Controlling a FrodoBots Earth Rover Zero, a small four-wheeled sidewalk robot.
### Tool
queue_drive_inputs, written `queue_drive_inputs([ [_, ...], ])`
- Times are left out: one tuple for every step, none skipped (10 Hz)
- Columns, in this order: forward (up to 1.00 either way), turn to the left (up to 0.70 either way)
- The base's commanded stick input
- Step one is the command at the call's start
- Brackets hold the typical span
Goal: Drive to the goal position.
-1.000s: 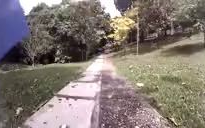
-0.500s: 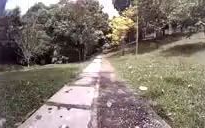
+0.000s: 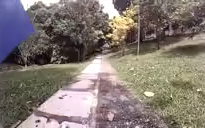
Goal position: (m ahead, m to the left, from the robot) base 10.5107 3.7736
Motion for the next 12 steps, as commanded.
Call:
queue_drive_inputs([
  [0.5, 0.0],
  [0.5, 0.0],
  [0.5, 0.0],
  [0.5, 0.0],
  [0.5, 0.0],
  [0.5, 0.0],
  [0.5, 0.0],
  [0.5, 0.0],
  [0.5, 0.0],
  [0.5, 0.0],
  [0.5, 0.0],
  [0.5, 0.0],
])
